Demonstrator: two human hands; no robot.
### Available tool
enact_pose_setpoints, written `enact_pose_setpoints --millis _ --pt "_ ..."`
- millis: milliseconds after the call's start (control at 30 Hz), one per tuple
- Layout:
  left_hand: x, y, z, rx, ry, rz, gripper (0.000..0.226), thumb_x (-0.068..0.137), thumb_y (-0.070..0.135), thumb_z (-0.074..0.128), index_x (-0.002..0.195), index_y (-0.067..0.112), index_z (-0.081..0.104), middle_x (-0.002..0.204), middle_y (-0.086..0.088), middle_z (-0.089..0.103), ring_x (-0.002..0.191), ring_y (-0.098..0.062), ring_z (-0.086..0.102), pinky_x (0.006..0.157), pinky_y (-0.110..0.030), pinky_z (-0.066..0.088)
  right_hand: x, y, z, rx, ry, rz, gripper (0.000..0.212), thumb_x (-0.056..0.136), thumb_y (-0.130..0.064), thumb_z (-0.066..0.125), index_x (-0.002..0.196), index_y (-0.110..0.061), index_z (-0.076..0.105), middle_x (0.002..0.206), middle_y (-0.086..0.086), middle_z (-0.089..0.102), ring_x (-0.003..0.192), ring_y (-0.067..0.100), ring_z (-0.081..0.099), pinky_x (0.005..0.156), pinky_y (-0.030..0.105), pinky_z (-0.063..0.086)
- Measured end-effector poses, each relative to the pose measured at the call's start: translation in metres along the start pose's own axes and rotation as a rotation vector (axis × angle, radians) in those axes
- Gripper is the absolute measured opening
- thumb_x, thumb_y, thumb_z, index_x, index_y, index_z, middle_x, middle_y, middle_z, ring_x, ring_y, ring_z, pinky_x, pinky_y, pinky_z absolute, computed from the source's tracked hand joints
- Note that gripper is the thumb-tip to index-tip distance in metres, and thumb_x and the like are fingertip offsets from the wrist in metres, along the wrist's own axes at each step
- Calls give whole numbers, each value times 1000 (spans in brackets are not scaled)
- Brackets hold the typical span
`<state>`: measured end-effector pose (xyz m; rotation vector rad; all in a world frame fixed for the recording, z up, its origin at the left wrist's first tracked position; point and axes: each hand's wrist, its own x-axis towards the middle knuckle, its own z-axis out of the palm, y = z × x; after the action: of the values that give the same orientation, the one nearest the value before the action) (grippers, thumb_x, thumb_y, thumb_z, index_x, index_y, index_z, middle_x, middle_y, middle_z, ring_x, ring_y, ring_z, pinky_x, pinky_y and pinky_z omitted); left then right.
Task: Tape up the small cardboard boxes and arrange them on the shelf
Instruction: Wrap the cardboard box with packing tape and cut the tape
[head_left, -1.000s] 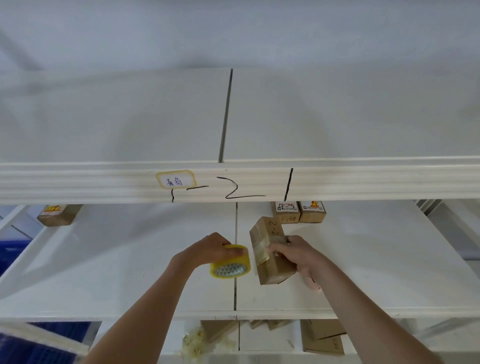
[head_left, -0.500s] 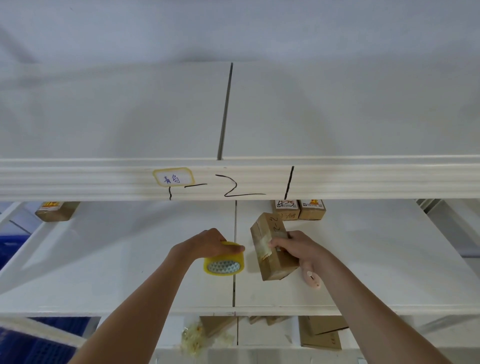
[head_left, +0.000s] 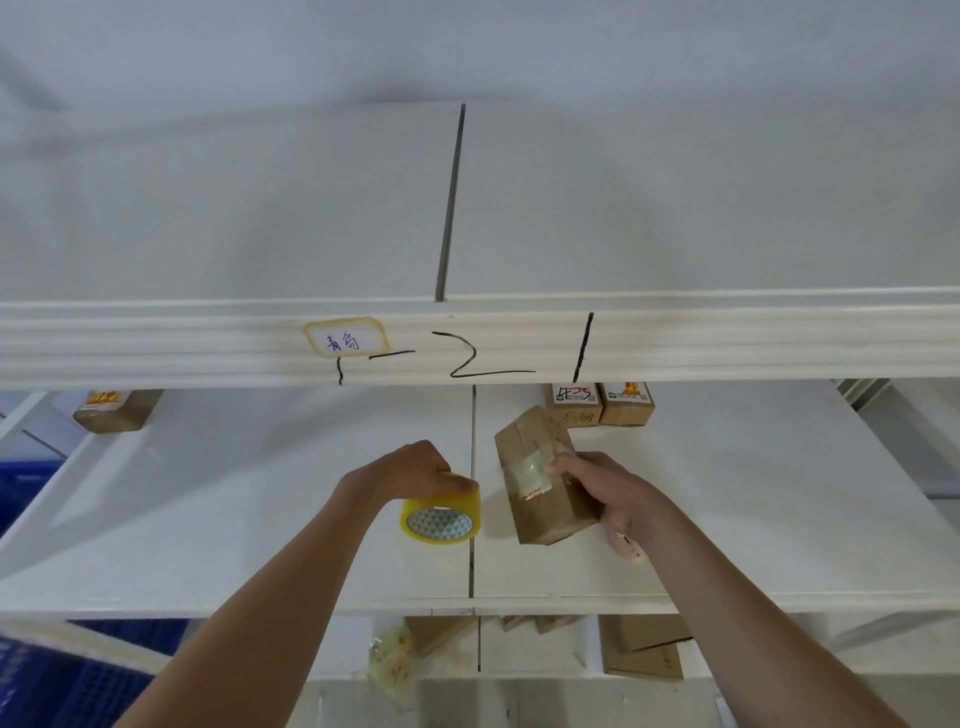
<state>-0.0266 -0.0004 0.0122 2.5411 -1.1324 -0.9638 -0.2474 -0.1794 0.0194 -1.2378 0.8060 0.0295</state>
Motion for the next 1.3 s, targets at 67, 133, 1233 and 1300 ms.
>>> enact_pose_setpoints --millis 67,133,1233,1300 --pt "4 2 2 33 -7 -5 54 80 75 63 85 23 72 76 8 67 71 -8 65 60 -20 47 2 1 4 60 -5 -13 31 90 -24 68 117 -8 68 104 13 77 93 27 76 69 34 60" --pt "7 5 5 40 -2 -4 58 81 75 61 94 20 73 82 6 68 73 -9 65 63 -20 48 3 2 8 120 -9 -25 37 89 -25 67 120 -6 67 108 16 76 100 31 73 74 38 60" --pt "21 0 43 262 106 43 48 79 77 58 77 29 63 67 15 58 62 -6 60 60 -21 46 14 42 27 -29 205 102 45 75 -34 89 110 -12 71 93 5 79 89 25 76 76 37 63" --pt "20 -5 41 265 106 34 51 77 80 57 77 29 63 67 15 58 62 -6 61 60 -20 45 16 46 26 -42 233 117 42 75 -32 90 108 -12 71 89 3 80 88 23 76 72 34 62"
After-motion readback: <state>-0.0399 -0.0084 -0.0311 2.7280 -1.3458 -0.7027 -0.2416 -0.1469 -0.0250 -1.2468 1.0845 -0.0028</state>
